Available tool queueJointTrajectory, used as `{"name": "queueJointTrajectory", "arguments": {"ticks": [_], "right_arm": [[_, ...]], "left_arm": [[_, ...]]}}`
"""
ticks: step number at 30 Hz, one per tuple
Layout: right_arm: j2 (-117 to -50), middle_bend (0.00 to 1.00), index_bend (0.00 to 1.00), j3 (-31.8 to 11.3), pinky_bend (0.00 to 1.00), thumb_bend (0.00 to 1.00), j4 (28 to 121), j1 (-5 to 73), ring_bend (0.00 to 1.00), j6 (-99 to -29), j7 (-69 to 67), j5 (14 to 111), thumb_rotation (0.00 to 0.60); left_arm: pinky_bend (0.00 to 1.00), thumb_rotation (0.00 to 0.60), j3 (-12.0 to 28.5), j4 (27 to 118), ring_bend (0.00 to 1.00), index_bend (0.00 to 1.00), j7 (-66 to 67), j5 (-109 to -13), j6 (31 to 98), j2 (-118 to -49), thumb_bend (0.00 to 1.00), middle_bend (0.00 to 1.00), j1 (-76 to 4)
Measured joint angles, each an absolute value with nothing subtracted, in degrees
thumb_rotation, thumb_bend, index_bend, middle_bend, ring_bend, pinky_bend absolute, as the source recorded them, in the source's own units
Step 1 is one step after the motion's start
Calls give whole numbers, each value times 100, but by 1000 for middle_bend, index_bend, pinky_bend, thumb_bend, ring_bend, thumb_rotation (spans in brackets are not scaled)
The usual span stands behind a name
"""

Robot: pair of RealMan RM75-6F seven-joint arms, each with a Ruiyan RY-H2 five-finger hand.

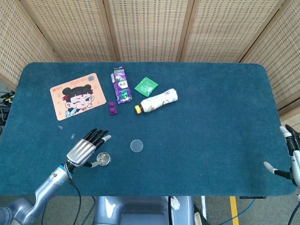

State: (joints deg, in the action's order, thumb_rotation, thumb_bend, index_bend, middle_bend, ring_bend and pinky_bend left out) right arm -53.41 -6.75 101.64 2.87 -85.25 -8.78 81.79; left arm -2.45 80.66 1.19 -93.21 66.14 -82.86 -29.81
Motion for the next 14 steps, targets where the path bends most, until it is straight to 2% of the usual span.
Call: {"name": "queueJointTrajectory", "arguments": {"ticks": [8, 14], "right_arm": [[-5340, 0, 0, -665, 0, 0, 10197, 283, 0, -8548, -844, 8221, 600], [-5359, 0, 0, -645, 0, 0, 10227, 278, 0, -8570, -742, 8259, 600]], "left_arm": [[0, 600, -15, 8664, 0, 0, -328, -9245, 7905, -7207, 39, 0, -2476], [0, 600, 130, 9205, 0, 0, 410, -8021, 8397, -6812, 29, 0, -1775]]}}
